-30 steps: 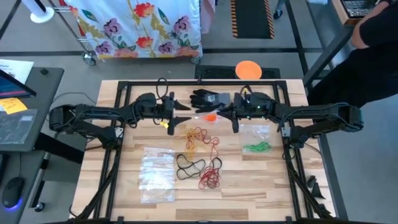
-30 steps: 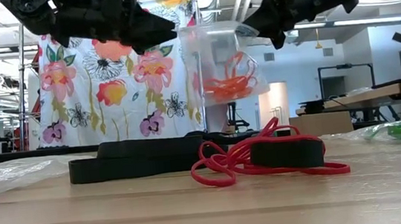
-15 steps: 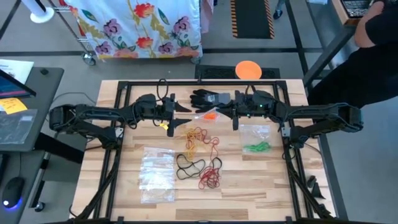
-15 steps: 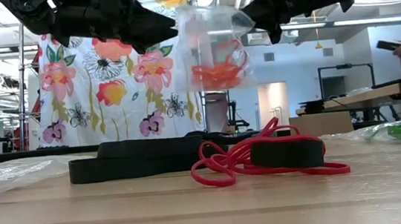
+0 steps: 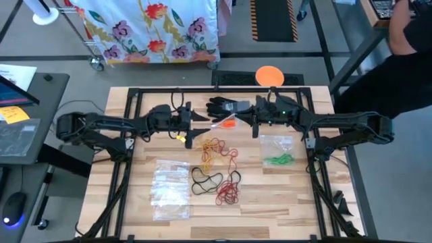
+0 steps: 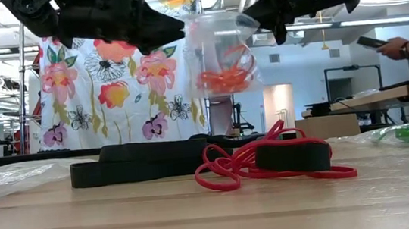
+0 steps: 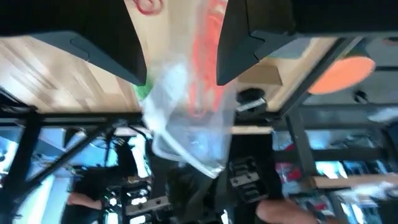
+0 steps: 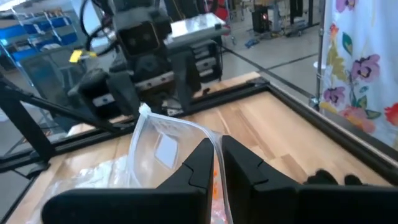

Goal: Sort rubber bands
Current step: Close the transparent zip bag containing the orange rubber bands

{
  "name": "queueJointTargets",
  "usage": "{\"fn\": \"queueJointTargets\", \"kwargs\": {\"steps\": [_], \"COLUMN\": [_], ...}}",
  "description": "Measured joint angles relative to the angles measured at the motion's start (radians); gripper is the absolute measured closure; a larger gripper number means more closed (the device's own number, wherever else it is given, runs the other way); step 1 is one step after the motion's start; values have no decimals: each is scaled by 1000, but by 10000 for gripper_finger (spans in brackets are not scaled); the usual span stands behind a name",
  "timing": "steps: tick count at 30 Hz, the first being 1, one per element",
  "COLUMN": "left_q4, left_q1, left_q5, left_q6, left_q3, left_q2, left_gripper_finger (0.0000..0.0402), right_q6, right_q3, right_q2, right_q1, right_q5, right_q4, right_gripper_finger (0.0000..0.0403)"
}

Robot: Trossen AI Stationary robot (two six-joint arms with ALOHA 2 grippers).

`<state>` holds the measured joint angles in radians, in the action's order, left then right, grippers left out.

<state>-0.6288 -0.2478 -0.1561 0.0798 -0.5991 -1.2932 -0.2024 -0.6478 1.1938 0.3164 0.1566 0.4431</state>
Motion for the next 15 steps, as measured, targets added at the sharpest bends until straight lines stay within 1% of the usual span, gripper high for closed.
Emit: {"fn": "queueJointTargets", "kwargs": {"steps": [3,15], "left_q4": [-48,-90], "left_q1": [0,0], "left_q5": [4,3], "left_q6": [0,-23], "left_q3": [-1,-2], "left_q2": [-18,-18], "left_gripper_finger": [210,210], "right_q6": [0,-8], "right_q3": [0,0], "right_q2": [0,0], "right_q1": [0,0], "right_q5": [0,0], "right_q4": [14,24], "right_gripper_finger": [371,371]}}
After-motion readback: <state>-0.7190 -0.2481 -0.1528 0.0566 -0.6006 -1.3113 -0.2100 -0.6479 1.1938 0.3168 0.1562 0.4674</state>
